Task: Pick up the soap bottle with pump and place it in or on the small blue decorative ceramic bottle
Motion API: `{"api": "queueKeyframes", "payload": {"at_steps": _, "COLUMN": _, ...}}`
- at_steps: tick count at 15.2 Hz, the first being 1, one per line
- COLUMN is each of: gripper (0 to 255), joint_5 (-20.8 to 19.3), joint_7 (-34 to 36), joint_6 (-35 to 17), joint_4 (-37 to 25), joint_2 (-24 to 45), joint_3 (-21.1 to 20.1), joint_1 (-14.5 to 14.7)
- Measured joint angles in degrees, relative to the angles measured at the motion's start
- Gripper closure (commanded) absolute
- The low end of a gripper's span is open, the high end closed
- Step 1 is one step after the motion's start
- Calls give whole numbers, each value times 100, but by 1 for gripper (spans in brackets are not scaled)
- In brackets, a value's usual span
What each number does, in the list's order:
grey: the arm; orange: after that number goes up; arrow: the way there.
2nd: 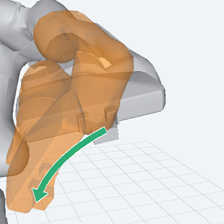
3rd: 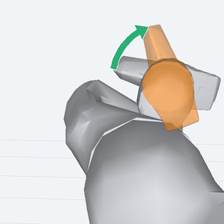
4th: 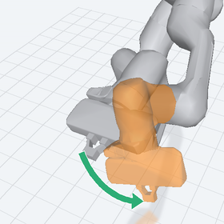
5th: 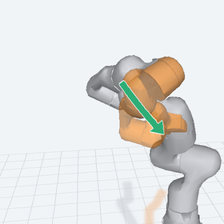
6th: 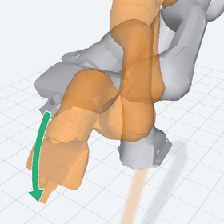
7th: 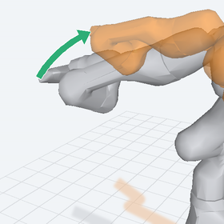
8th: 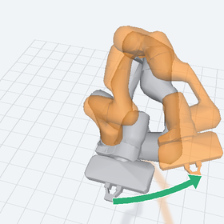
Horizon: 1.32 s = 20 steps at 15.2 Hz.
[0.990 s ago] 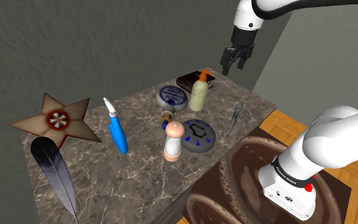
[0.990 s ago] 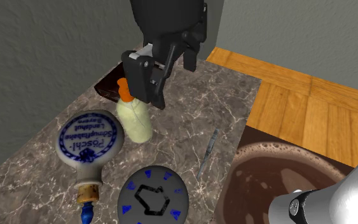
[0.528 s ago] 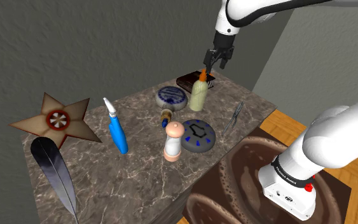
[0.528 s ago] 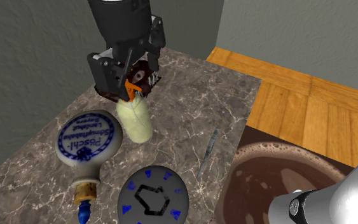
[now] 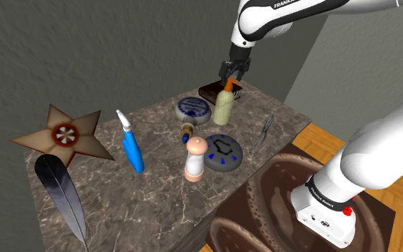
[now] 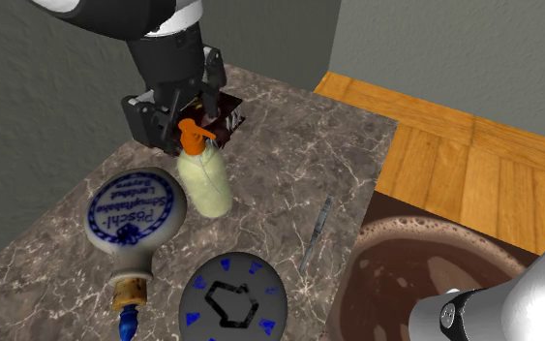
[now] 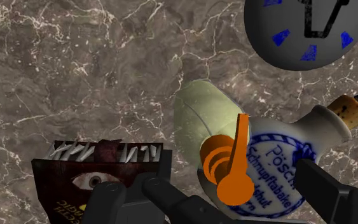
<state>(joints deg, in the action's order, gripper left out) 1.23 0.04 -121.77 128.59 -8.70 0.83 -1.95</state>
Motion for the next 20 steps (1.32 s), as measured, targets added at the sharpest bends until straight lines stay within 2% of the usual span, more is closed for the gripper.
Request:
{"api": "queueKeyframes", "payload": {"at_steps": 4, "gripper": 0, "joint_5": 8, "joint_7": -9, "joint_6": -289, "joint_4": 126, "joint_2": 159, "joint_3": 0, "joint_1": 2}}
{"api": "queueKeyframes", "payload": {"at_steps": 10, "gripper": 0, "joint_5": 10, "joint_7": -10, "joint_6": -351, "joint_4": 159, "joint_2": 187, "joint_3": 0, "joint_1": 3}}
{"api": "queueKeyframes", "payload": {"at_steps": 11, "gripper": 255, "joint_5": 10, "joint_7": -10, "joint_6": -351, "joint_4": 159, "joint_2": 187, "joint_3": 0, "joint_1": 3}}
{"api": "queueKeyframes", "payload": {"at_steps": 20, "gripper": 255, "joint_5": 9, "joint_7": -10, "joint_6": -351, "joint_4": 159, "joint_2": 187, "joint_3": 0, "joint_1": 2}}
